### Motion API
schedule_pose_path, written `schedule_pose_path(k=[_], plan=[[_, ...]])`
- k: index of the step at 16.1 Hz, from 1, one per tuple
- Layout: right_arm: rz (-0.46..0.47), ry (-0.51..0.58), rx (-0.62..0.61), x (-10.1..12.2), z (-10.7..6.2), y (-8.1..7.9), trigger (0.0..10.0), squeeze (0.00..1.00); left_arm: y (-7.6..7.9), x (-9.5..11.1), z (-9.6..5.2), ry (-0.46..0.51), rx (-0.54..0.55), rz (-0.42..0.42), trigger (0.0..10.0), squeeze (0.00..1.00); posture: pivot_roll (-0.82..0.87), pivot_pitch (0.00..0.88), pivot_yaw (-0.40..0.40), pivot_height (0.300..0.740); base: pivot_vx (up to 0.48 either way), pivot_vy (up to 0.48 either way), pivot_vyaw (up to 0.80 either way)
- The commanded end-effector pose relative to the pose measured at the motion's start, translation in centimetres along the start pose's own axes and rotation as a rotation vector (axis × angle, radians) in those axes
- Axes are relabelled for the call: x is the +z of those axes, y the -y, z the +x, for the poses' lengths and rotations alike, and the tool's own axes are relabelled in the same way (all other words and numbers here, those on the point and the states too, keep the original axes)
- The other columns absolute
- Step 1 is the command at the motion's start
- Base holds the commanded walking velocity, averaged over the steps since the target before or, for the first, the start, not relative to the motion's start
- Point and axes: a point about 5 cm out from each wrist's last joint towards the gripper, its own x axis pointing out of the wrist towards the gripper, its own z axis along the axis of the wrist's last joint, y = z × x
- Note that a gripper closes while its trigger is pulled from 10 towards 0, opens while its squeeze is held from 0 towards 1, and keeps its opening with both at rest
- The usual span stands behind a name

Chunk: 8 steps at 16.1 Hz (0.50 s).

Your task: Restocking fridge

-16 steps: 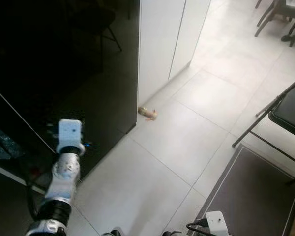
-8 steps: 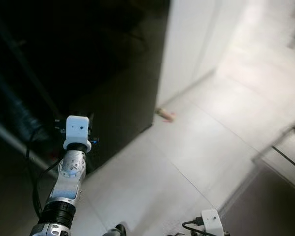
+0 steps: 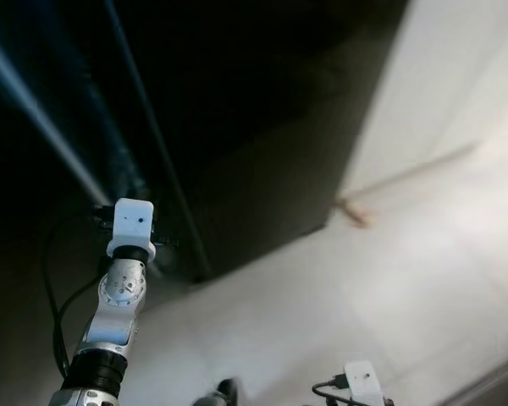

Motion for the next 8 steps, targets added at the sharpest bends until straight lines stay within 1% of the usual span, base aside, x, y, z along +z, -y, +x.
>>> schedule_pose_path(k=[1, 8], plan=[[0.012, -0.045, -0.003, -1.33, -0.22, 0.00, 10.0, 0.00, 0.08, -0.24, -0.25, -0.014, -0.003, 0.009, 10.0, 0.00, -0.15, 0.160, -0.029, 0.740, 0.000, 0.000, 0.00], [0.005, -0.046, 0.000, -1.33, -0.23, 0.04, 10.0, 0.00, 0.54, 0.14, -0.26, -0.002, -0.009, -0.014, 10.0, 0.00, -0.15, 0.148, -0.031, 0.740, 0.000, 0.000, 0.00]])
